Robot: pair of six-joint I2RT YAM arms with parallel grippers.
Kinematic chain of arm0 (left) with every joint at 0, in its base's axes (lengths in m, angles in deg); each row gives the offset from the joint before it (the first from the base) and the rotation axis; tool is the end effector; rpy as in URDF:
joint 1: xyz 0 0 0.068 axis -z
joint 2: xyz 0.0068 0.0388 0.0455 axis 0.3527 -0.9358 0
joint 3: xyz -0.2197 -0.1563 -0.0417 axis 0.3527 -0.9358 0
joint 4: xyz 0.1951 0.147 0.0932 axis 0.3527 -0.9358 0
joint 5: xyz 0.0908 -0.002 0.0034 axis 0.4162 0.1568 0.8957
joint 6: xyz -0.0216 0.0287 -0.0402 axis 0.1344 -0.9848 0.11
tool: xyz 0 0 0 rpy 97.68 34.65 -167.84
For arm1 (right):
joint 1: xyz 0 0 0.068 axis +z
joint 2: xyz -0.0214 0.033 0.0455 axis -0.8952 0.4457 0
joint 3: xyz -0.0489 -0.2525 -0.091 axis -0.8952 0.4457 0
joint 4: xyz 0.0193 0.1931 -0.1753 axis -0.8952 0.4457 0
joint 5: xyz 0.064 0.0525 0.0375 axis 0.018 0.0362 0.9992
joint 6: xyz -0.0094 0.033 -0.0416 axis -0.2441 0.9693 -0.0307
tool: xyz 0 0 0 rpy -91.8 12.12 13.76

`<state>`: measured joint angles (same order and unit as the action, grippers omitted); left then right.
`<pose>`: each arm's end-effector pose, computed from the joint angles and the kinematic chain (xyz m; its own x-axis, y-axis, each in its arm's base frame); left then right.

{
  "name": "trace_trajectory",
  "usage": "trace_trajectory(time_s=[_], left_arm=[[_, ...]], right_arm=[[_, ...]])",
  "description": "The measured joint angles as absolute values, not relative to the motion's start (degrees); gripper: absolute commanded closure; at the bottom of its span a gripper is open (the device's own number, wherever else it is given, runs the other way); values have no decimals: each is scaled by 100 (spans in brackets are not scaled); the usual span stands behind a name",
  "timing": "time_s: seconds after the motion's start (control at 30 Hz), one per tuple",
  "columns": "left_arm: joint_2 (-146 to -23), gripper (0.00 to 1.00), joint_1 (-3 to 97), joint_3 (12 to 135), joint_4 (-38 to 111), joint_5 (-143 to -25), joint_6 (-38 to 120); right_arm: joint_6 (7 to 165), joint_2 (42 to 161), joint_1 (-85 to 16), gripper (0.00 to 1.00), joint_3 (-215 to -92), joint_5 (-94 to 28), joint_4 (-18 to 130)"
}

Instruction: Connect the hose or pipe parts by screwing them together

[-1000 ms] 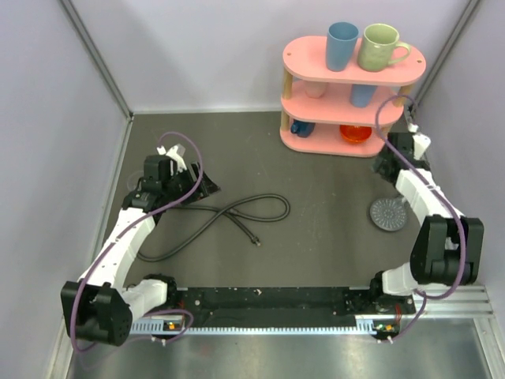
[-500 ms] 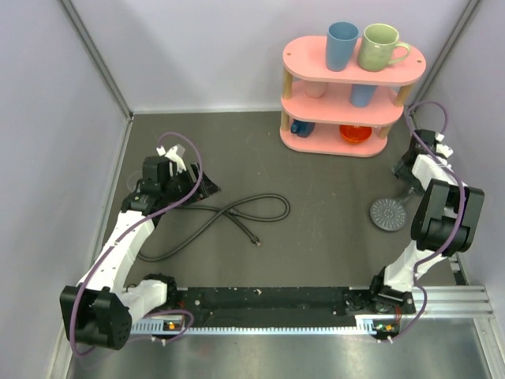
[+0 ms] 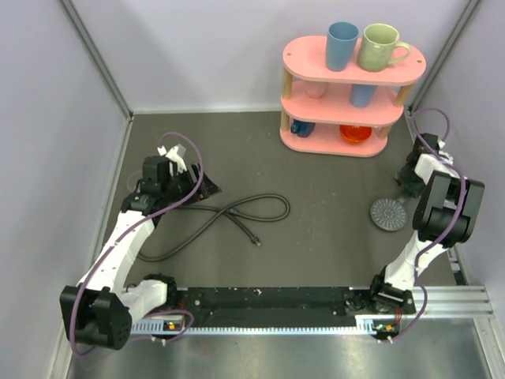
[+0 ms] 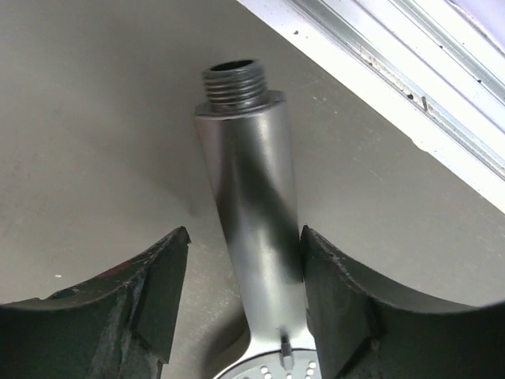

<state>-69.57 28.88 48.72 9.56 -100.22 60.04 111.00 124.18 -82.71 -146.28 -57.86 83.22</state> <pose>0.2219 -0.0471 0.2819 -0.7528 -0.3593 -0.5515 0.0836 0.7789 -0.6215 0.3425 -0.1303 0.1790 -0.4892 0.7001 -0.5202 0.8168 0.5768 0.0082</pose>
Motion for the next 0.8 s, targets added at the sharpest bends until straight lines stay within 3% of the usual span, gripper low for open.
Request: trace_trajectory(time_s=[0.17, 0.4, 0.63, 0.8], left_arm=[[-6957, 29, 2888, 4872, 956, -10033, 5963], [-6924, 32, 2888, 4870, 958, -10039, 5921], [-6675, 25, 3065, 4487, 1441, -10433, 5976], [-6747, 22, 4046, 4312, 1911, -10234, 6216]], right_arm=[[11116, 12471, -8324, 59, -14631, -5703, 8327], [11157, 12468, -8352, 98, -14620, -5570, 8338], [11526, 11931, -8361, 100, -13953, -4573, 8053], [12180, 11234, -8284, 100, -13070, -3489, 7717]])
